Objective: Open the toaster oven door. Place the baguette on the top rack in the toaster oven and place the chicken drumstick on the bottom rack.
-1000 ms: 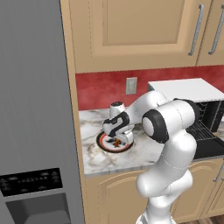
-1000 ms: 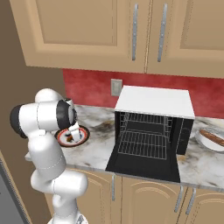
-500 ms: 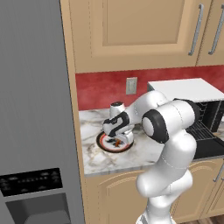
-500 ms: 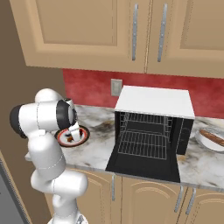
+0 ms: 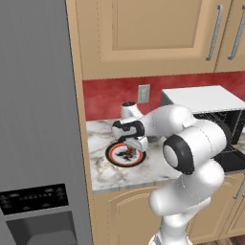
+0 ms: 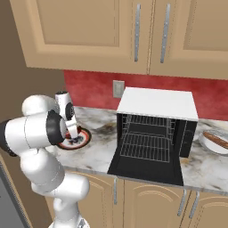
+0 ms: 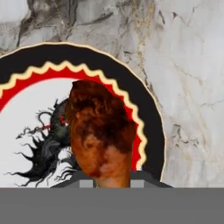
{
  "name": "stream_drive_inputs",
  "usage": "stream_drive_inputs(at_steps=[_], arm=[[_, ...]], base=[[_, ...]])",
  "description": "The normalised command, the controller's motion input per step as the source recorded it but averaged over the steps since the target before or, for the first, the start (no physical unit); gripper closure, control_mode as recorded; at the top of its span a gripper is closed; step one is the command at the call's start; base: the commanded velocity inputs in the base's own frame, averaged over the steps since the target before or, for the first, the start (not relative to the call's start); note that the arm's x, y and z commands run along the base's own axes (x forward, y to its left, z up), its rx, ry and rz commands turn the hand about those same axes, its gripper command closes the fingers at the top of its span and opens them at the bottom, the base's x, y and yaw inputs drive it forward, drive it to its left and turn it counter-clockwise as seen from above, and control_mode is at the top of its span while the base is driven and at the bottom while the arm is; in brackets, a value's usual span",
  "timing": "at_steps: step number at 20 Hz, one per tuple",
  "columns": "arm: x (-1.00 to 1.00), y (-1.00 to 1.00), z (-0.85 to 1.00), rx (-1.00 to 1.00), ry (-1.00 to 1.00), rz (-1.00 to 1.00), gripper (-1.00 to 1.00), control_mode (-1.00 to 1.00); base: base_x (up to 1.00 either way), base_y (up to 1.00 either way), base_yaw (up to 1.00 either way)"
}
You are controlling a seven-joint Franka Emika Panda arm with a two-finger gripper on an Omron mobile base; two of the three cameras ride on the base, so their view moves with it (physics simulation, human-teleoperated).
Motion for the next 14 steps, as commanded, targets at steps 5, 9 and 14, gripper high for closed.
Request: stream_drive_inputs(at_steps=[5,9,14], arm=[[-0.88,-0.07,0.70,0.00,0.00,-0.01,1.00,-1.00],[-0.76,-0.40,0.51,0.00,0.00,-0.01,1.00,-1.00],[-0.69,-0.39,0.65,0.00,0.00,0.00,1.00,-1.00]], base=[[0.00,0.00,0.00],[0.00,0.00,0.00],[0.00,0.00,0.00]])
